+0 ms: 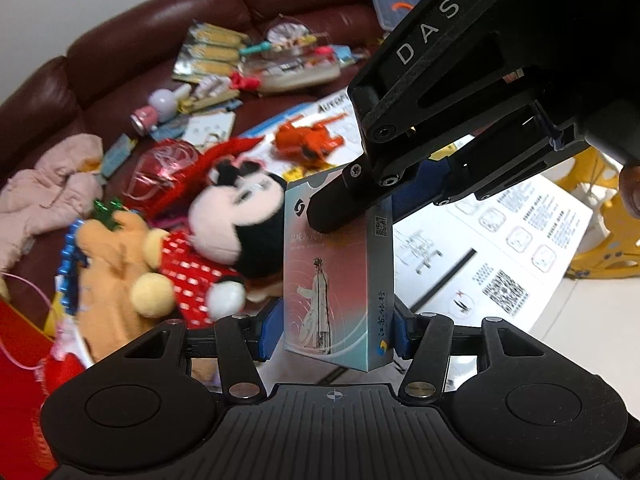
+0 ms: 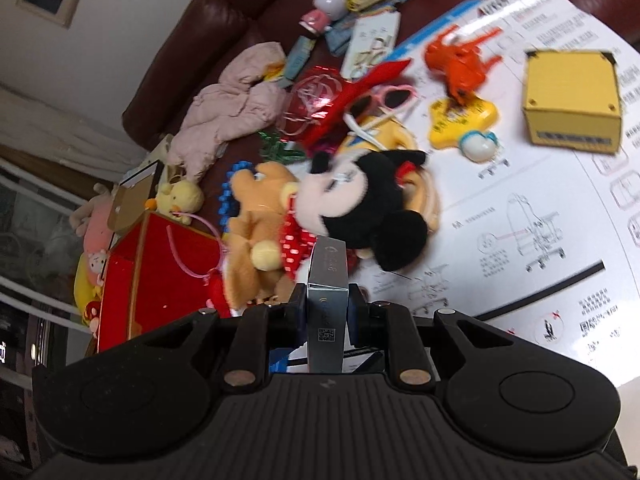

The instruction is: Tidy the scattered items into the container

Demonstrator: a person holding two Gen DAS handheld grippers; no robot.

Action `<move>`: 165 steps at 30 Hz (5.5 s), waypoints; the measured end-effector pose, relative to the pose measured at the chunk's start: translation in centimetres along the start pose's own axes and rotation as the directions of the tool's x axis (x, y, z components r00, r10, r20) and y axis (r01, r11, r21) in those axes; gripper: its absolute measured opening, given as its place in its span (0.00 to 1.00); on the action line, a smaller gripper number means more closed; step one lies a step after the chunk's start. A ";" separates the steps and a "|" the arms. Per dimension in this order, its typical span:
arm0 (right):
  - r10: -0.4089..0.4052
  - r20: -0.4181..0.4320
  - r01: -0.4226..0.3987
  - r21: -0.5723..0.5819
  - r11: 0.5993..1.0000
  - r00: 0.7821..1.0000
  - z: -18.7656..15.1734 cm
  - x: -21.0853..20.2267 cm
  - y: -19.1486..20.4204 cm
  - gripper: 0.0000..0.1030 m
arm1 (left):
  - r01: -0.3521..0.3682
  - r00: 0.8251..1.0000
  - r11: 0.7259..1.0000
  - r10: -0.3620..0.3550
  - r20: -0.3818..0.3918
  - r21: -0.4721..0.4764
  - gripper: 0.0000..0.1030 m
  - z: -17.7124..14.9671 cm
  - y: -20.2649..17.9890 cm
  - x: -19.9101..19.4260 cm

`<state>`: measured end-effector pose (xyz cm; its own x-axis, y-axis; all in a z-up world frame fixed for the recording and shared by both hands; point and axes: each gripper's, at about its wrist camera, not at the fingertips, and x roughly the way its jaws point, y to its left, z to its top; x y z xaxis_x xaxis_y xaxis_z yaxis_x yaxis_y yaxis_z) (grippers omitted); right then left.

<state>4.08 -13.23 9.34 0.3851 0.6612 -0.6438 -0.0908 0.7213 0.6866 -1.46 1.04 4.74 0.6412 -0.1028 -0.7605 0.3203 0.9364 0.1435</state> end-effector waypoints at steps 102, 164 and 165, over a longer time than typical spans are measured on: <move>0.030 -0.498 -0.334 -0.534 0.777 0.866 -11.7 22.5 34.3 0.74 | -0.575 0.818 0.615 0.425 -0.388 -0.539 0.96 -22.3 28.9 -18.4; -0.300 -0.398 -0.368 -0.917 0.151 0.867 -19.8 27.4 37.2 0.96 | -0.440 0.876 0.883 0.382 -0.294 -0.163 0.95 -24.2 26.7 -19.2; -0.300 -0.398 -0.367 -0.917 0.154 0.867 -19.8 27.4 37.1 0.96 | -0.441 0.876 0.883 0.384 -0.294 -0.161 0.95 -24.1 26.7 -19.2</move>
<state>-6.88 35.75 10.54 -0.0040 0.4390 -0.8985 -0.9978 0.0576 0.0325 -22.04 36.11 7.85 0.4793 0.3678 -0.7969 -0.1122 0.9262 0.3600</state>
